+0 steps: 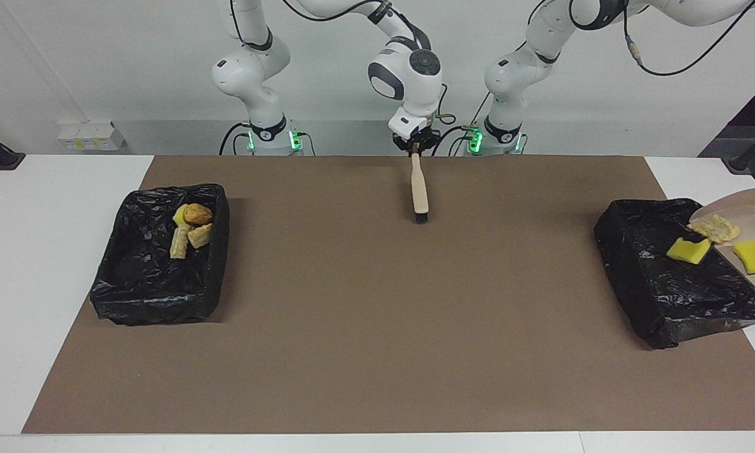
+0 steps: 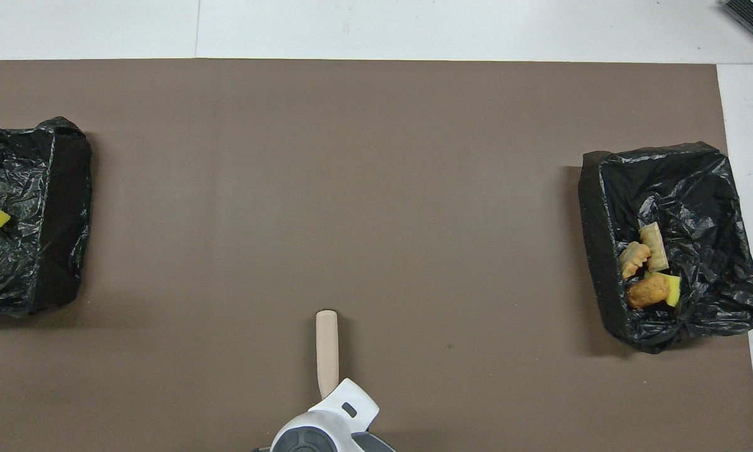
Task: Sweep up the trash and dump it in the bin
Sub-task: 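Tip the dustpan over the black bin with the left gripper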
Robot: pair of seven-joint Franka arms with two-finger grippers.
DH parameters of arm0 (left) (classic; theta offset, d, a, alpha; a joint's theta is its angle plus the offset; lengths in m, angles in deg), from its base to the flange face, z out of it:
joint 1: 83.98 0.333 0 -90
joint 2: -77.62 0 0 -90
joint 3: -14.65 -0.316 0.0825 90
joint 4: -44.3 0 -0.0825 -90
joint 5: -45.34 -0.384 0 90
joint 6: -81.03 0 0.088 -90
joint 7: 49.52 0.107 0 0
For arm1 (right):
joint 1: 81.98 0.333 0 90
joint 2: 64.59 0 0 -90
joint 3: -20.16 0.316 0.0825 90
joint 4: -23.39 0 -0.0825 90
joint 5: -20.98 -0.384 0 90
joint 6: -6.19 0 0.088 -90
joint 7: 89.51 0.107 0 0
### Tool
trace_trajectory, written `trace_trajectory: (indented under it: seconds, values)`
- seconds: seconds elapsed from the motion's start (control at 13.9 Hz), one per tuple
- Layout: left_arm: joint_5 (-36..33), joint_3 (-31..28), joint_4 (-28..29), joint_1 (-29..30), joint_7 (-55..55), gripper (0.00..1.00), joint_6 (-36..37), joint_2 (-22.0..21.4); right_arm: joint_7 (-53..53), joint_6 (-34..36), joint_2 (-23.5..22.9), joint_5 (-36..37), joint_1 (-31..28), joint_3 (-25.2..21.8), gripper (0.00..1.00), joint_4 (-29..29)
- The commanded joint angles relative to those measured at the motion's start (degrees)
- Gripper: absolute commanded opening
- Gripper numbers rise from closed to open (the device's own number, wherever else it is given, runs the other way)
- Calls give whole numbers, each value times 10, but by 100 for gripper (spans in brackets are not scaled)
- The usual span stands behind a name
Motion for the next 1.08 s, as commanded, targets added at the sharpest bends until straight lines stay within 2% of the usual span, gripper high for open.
trace_trajectory:
  seconds: [0.0, 0.22, 0.58, 0.65, 0.72, 0.79, 0.86, 0.94, 1.01]
  values:
    - [-63, 3, 41, 2, 1, 0, -5, -31, 37, 26, 11, 29, 1, 1, 0, 0]
    - [-124, 3, 41, -4, 0, 0, -8, -31, 42, 24, 22, 30, 8, 1, 0, -19]
    - [-146, 3, 33, -9, 1, 0, 3, -45, 30, 19, 27, 29, 6, 2, 0, -29]
    - [-146, 3, 31, -20, 1, 0, 14, -52, 22, 17, 24, 25, 5, 2, 12, -28]
    - [-145, 4, 30, -22, 1, 0, 25, -59, 17, 17, 22, 19, 2, 2, 31, -28]
    - [-141, 5, 30, -22, 0, 0, 29, -63, 17, 17, 21, 19, 1, 2, 55, -27]
    - [-137, 5, 25, -21, 1, 0, 29, -64, 17, 17, 21, 19, 1, 2, 64, -24]
    - [-135, 6, 17, -22, 0, 0, 29, -66, 14, 19, 15, 19, -1, 1, 65, -14]
    - [-131, 8, 14, -22, 0, 0, 29, -68, 13, 24, 7, 21, -4, 1, 80, 0]
